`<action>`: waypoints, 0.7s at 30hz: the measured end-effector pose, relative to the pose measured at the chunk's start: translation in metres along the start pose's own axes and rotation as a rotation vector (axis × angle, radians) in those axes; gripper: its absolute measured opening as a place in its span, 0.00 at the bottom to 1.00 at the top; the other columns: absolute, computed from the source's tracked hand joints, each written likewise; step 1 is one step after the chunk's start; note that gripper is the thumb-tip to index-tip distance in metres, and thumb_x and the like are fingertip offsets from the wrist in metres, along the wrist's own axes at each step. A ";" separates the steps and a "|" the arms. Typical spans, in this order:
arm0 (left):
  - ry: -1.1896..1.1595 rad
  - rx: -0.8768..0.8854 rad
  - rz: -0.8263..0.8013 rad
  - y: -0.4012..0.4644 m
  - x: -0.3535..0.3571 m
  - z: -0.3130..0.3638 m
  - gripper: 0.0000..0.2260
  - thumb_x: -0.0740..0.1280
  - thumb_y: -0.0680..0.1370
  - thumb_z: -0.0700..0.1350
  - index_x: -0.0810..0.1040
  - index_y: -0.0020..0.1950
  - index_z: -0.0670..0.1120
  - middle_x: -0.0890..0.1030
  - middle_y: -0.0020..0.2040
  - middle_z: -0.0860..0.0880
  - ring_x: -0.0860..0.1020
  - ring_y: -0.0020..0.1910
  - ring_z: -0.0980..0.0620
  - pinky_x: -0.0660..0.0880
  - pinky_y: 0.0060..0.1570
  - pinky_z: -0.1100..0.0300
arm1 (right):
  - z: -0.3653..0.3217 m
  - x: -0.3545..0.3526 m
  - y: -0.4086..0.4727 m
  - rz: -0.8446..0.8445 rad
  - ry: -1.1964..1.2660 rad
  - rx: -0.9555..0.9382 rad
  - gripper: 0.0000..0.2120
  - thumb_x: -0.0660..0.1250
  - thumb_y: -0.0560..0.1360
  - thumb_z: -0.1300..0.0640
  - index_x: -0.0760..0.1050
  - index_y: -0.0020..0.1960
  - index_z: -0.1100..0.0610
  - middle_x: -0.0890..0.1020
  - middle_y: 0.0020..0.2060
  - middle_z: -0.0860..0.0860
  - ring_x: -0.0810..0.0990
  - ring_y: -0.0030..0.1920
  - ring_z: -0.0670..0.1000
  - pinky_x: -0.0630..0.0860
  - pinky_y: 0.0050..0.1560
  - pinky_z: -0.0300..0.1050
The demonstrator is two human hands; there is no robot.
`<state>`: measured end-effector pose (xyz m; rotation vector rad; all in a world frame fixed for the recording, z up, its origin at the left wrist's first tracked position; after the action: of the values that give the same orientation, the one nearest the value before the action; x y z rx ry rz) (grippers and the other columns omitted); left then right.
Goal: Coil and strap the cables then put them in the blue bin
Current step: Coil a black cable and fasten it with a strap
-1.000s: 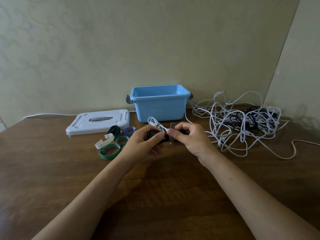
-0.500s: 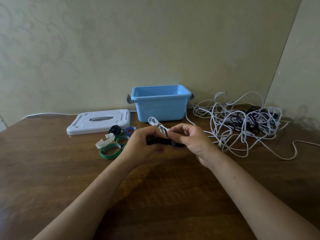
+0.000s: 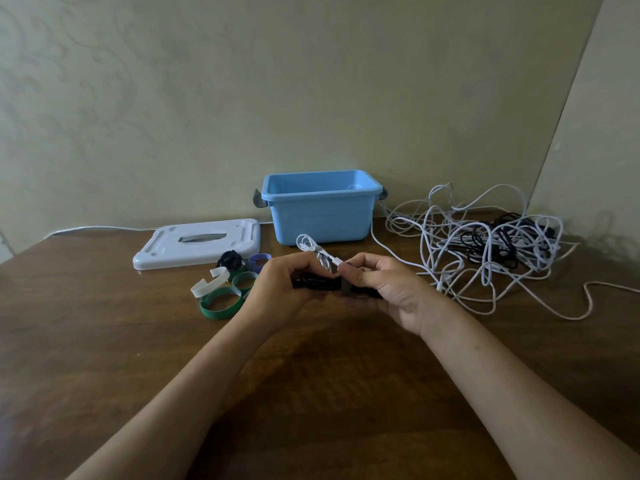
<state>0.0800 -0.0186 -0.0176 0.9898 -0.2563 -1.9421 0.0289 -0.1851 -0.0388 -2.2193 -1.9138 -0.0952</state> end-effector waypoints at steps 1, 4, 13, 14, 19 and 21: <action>0.023 0.010 0.006 0.001 0.000 -0.001 0.14 0.78 0.69 0.34 0.83 0.45 0.52 0.83 0.46 0.60 0.81 0.48 0.64 0.76 0.45 0.72 | 0.000 0.000 0.000 0.001 -0.003 -0.006 0.05 0.75 0.71 0.60 0.80 0.45 0.57 0.86 0.48 0.55 0.86 0.46 0.51 0.84 0.44 0.46; 0.118 0.089 0.035 0.002 0.000 -0.004 0.10 0.78 0.69 0.36 0.83 0.45 0.48 0.82 0.45 0.58 0.81 0.46 0.60 0.76 0.44 0.70 | 0.000 -0.001 0.000 -0.006 0.015 -0.011 0.09 0.77 0.67 0.59 0.80 0.44 0.57 0.86 0.50 0.55 0.86 0.49 0.51 0.84 0.46 0.48; 0.208 0.311 0.064 0.000 0.003 0.002 0.06 0.77 0.71 0.33 0.84 0.43 0.43 0.81 0.44 0.50 0.80 0.41 0.54 0.78 0.39 0.57 | 0.002 0.004 -0.005 -0.108 0.027 0.110 0.16 0.75 0.71 0.61 0.80 0.58 0.57 0.86 0.55 0.56 0.86 0.51 0.52 0.84 0.54 0.52; 0.218 0.317 0.060 0.000 0.004 0.002 0.07 0.76 0.70 0.32 0.84 0.43 0.43 0.81 0.44 0.50 0.80 0.42 0.54 0.78 0.39 0.55 | 0.003 0.004 -0.006 -0.130 0.038 0.142 0.18 0.75 0.71 0.62 0.80 0.61 0.57 0.85 0.55 0.56 0.86 0.49 0.52 0.84 0.54 0.52; 0.180 0.314 0.031 -0.002 0.009 0.003 0.06 0.78 0.70 0.35 0.84 0.42 0.44 0.81 0.45 0.51 0.81 0.44 0.54 0.79 0.40 0.53 | 0.003 0.005 -0.009 -0.145 0.103 0.210 0.16 0.73 0.67 0.65 0.81 0.54 0.54 0.86 0.43 0.53 0.85 0.41 0.50 0.81 0.44 0.44; 0.173 0.315 0.017 -0.003 0.011 0.006 0.05 0.78 0.70 0.37 0.84 0.42 0.44 0.81 0.45 0.51 0.81 0.44 0.54 0.79 0.41 0.55 | 0.004 0.003 -0.007 -0.109 0.103 0.211 0.14 0.70 0.70 0.69 0.80 0.51 0.55 0.86 0.41 0.54 0.85 0.41 0.52 0.77 0.42 0.43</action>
<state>0.0709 -0.0271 -0.0210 1.3483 -0.4802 -1.8203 0.0218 -0.1808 -0.0410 -1.9382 -1.8935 -0.0227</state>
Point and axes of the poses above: each hand's wrist, its own y-axis towards the middle knuckle, its own x-axis out of the palm, z = x × y, the point moved 4 cm from there along y, towards the middle knuckle
